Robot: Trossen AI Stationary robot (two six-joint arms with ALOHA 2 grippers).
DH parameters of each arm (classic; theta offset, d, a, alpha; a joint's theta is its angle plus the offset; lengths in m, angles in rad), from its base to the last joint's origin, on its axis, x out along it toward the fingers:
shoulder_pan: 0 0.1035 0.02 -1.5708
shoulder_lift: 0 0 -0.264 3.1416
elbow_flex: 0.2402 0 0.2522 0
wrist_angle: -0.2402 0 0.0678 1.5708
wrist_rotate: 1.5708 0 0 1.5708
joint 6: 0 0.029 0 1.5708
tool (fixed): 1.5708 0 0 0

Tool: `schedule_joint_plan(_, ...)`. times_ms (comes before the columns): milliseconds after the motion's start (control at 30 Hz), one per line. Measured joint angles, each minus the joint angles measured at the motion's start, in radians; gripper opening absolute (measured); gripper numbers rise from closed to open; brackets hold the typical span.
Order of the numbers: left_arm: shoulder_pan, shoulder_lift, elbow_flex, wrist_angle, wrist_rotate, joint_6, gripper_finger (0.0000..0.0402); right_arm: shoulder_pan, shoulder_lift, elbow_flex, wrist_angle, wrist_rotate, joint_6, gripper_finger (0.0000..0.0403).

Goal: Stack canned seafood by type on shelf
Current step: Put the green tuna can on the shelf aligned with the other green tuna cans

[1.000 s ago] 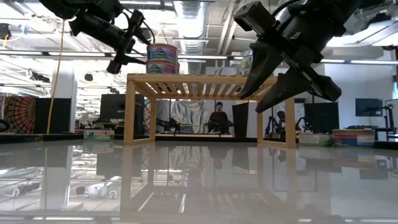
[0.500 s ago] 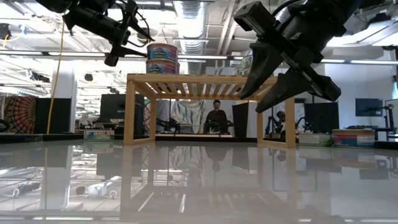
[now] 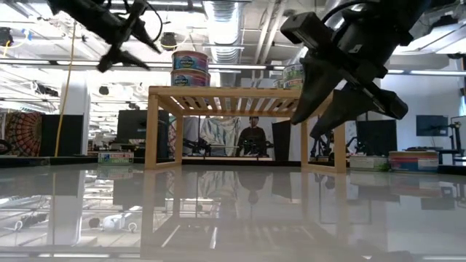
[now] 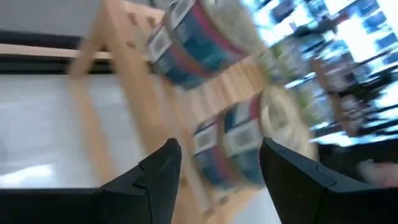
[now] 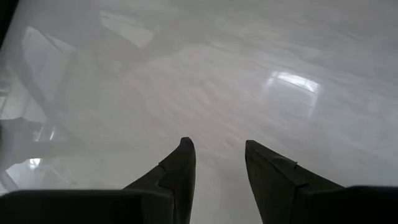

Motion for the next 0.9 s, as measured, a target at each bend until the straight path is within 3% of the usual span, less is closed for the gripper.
schedule_joint_plan(267, -0.212, -0.108, -0.082, -0.019, -0.172, 0.037, 0.0208, -0.006, 0.0, 0.0, -0.057, 0.0, 0.009, 0.0163)
schedule_joint_plan(467, -0.318, -0.161, -0.127, -0.137, -0.41, 0.028, 0.0208, -0.007, 0.0, 0.0, -0.067, -0.006, 0.014, 0.0163)
schedule_joint_plan(667, -0.28, -0.106, -0.127, -0.223, -0.577, 0.031, 0.0208, -0.02, 0.0, 0.0, -0.067, -0.008, 0.03, 0.0163)
schedule_joint_plan(900, -0.083, 0.116, -0.127, -0.216, -0.508, 0.101, 0.0208, -0.047, 0.0, 0.0, -0.048, -0.008, 0.061, 0.0163)
